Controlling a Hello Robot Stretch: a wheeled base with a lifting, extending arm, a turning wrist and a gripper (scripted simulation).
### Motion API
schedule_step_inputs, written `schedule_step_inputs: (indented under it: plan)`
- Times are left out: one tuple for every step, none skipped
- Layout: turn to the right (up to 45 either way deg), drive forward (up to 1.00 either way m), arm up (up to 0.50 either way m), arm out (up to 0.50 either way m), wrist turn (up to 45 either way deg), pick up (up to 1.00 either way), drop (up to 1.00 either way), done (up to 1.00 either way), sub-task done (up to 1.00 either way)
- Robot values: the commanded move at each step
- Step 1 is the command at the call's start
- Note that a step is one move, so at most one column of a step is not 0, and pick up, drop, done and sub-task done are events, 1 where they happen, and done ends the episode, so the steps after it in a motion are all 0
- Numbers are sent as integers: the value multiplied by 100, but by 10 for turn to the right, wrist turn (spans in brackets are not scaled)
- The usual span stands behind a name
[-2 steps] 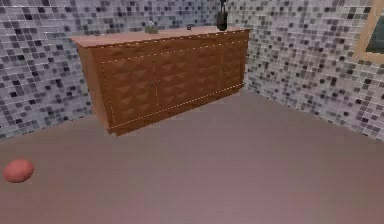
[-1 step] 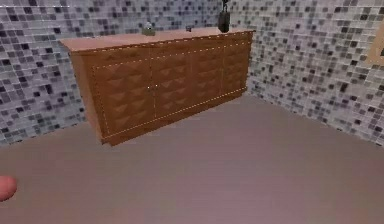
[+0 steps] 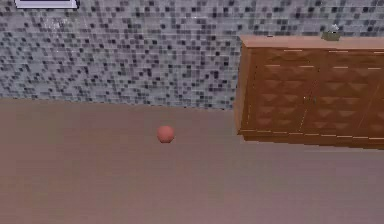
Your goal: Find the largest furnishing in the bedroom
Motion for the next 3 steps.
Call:
schedule_step_inputs:
  plan:
    - [-450,0,0,0,0,0,0,0,0]
    - [450,0,0,0,0,0,0,0,0]
    - [450,0,0,0,0,0,0,0,0]
